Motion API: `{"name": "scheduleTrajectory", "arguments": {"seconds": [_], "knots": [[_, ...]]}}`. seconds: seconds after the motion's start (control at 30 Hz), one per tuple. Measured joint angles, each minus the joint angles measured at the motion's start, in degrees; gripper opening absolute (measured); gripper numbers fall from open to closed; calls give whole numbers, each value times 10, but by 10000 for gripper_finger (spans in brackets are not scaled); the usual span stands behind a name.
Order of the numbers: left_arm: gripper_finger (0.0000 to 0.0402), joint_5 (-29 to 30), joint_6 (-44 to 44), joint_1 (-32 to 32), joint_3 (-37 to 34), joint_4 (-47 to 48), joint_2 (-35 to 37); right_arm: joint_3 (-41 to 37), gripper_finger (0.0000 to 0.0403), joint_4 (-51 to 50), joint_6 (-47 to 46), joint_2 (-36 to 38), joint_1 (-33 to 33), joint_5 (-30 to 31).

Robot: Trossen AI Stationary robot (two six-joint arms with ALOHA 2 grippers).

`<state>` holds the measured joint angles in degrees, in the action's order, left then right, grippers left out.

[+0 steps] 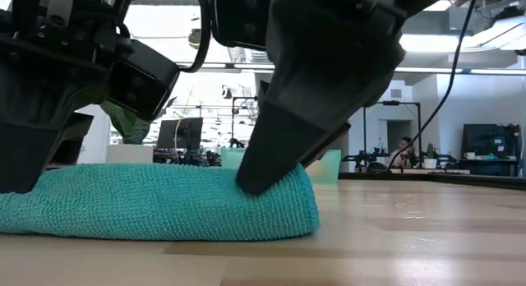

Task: Roll microfiber towels into tight, uniform cylinder then place into a basket
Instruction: Roll the blue microfiber cloth

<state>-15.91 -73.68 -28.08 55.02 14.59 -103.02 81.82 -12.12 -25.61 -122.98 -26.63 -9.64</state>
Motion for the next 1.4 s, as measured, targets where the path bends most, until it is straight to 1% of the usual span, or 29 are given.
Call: {"name": "scheduleTrajectory", "arguments": {"seconds": [0.13, 0.27, 0.33, 0.5, 0.6, 0.7, 0.77, 0.9, 1.07, 1.27, 1.4], "knots": [[13, 1, 6, 0, 0, 6, 0, -1, 133, -26, -17, 16, 8, -14], [13, -4, 13, 0, 0, 17, 0, -2, 133, -60, 5, 44, 15, -5], [13, -4, 21, -1, 0, 21, 0, -2, 128, -65, 40, 63, 12, 19], [13, -5, 32, -1, 0, 26, 0, -1, 119, -46, 189, 85, -24, 95], [14, -5, 34, -1, 0, 26, 0, -1, 117, -10, 271, 81, -46, 99], [14, -5, 34, 0, 0, 26, 0, -1, 117, 38, 310, 56, -56, 113], [14, -5, 34, 0, 0, 26, 0, -1, 117, 67, 316, 37, -53, 134], [14, -5, 34, 0, 0, 25, 0, 0, 117, 74, 308, 29, -41, 174], [14, -7, 33, 0, 0, 25, 0, -1, 117, 71, 286, 12, -25, 170], [14, -10, 34, 0, 0, 24, -1, 1, 117, 69, 283, -9, -26, 168], [14, -14, 34, 0, 0, 24, -1, 0, 117, 45, 250, -11, -22, 172]]}}
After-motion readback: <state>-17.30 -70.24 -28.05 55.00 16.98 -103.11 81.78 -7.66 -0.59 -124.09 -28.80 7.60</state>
